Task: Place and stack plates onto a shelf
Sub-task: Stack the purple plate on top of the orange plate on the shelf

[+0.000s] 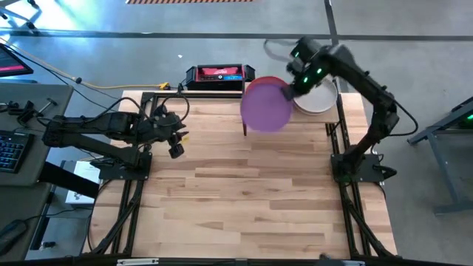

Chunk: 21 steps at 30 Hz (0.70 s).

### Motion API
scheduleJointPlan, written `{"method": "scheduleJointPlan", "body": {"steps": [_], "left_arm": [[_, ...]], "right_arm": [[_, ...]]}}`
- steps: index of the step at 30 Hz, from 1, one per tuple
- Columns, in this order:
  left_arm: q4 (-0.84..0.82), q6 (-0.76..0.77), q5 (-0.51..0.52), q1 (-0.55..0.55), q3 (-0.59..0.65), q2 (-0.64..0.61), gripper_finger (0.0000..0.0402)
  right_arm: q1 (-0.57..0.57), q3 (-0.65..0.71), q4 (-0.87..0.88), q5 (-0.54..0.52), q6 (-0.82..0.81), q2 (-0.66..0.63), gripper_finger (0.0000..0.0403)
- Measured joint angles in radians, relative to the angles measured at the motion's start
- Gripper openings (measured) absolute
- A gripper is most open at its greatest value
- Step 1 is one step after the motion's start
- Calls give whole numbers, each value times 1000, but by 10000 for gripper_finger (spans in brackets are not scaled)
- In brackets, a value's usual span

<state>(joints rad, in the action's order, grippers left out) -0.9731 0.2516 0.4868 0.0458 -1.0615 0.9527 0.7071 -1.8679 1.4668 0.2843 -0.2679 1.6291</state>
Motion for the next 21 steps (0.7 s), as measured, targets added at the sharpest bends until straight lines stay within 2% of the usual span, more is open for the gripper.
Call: {"method": "scheduleJointPlan", "body": {"steps": [5,10,16,21], "left_arm": [[123,-114,115,-25,0,0,104],[259,-269,239,-87,0,0,104],[370,-394,251,-179,0,0,104],[388,-402,251,-243,0,0,104]], "right_arm": [[153,-51,-76,0,-67,-1,0],[249,-50,-122,18,-114,14,0],[285,-49,-101,103,-129,67,0],[270,-49,-78,145,-132,99,0]]}}
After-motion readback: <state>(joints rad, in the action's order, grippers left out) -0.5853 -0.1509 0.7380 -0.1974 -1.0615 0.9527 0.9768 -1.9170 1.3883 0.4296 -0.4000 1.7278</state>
